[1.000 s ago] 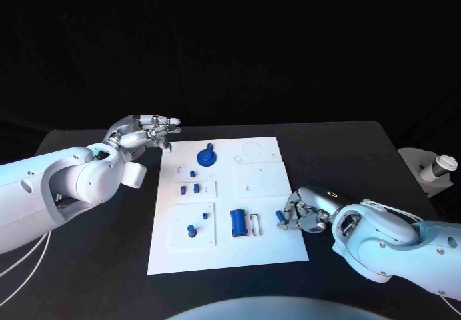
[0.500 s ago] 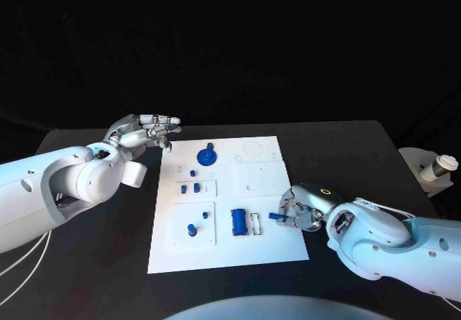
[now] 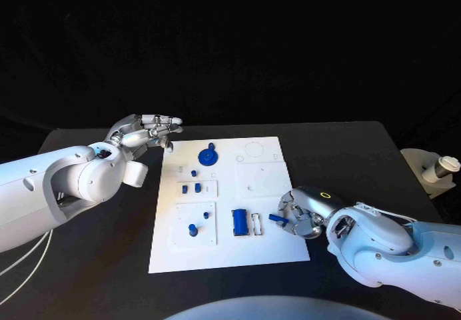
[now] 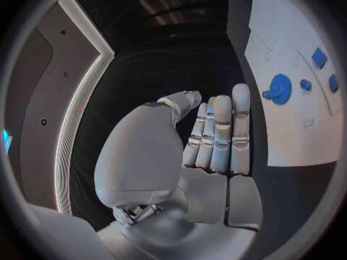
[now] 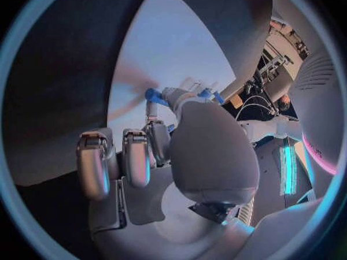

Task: Assemble the parts on the task board

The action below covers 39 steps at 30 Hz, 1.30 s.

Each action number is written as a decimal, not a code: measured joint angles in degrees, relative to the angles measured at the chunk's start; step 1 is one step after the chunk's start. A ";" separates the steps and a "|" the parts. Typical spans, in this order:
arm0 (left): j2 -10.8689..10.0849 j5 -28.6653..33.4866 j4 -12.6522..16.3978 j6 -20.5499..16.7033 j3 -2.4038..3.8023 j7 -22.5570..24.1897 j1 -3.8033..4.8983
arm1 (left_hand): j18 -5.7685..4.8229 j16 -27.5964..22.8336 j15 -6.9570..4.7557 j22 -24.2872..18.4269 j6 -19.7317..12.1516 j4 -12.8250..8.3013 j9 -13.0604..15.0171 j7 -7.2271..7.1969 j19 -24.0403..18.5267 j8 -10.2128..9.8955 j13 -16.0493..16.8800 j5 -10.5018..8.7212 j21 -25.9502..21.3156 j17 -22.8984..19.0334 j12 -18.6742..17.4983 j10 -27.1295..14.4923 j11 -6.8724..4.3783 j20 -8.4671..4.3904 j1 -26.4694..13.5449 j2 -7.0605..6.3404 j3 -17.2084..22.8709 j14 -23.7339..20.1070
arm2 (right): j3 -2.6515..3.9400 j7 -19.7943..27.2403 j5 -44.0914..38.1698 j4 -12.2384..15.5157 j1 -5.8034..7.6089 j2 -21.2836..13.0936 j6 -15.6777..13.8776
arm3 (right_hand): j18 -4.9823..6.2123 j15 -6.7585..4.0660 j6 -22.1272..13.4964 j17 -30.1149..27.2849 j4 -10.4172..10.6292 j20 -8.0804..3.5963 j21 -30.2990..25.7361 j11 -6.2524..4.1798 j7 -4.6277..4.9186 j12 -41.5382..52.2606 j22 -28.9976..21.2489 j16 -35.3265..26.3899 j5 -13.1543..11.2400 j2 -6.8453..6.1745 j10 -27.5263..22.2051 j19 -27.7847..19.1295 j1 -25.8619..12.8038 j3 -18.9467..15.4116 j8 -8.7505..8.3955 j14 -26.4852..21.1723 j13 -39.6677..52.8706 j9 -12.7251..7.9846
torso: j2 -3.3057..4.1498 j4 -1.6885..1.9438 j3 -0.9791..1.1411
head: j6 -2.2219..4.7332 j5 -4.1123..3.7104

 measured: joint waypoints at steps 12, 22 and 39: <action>0.00 0.00 0.18 0.03 0.00 -0.09 0.00 | 0.00 0.00 0.00 0.00 0.00 0.00 0.00 0.00 0.00 0.00 -0.01 0.00 0.00 0.01 0.00 0.00 0.00 0.00 0.00 0.00 0.00 0.00 | 0.11 -0.30 4.73 1.46 0.84 1.81 -3.56 | 0.00 0.00 -0.32 -0.01 -1.34 0.01 0.25 0.00 0.32 0.22 -0.01 0.00 0.88 -0.01 0.00 0.00 -3.37 2.45 0.45 0.01 -0.01 0.36 | 0.05 0.04 -0.01 | -0.15 0.12; 0.02 0.00 0.26 0.06 0.00 -0.17 0.00 | 0.00 0.00 0.00 -0.01 0.00 0.00 0.00 0.00 0.00 0.00 -0.01 0.00 0.00 0.01 0.00 0.00 0.00 0.00 0.00 0.00 0.00 0.00 | 0.11 -0.20 11.19 0.29 0.81 4.39 -3.91 | 0.00 0.01 -0.32 -0.01 -4.93 0.01 0.25 0.00 0.33 0.74 -0.01 0.00 1.19 -0.19 -0.01 0.00 -6.91 6.80 0.43 0.01 -0.01 1.12 | 0.07 0.05 -0.02 | -0.41 0.21; -0.03 -0.01 0.37 0.07 -0.01 -0.15 0.00 | 0.01 0.00 0.00 0.05 0.00 0.00 0.00 0.00 0.00 0.00 0.04 0.00 0.00 0.01 0.21 0.01 0.00 0.00 0.00 0.00 0.00 0.00 | 0.11 -0.95 13.89 -1.08 0.57 6.24 -1.44 | 0.00 0.01 0.42 -0.02 -5.34 0.01 0.24 0.00 0.44 2.51 0.03 0.22 1.77 -0.32 -0.01 0.00 -13.18 8.04 0.42 0.01 -0.02 0.38 | 0.07 0.00 -0.02 | -0.55 0.27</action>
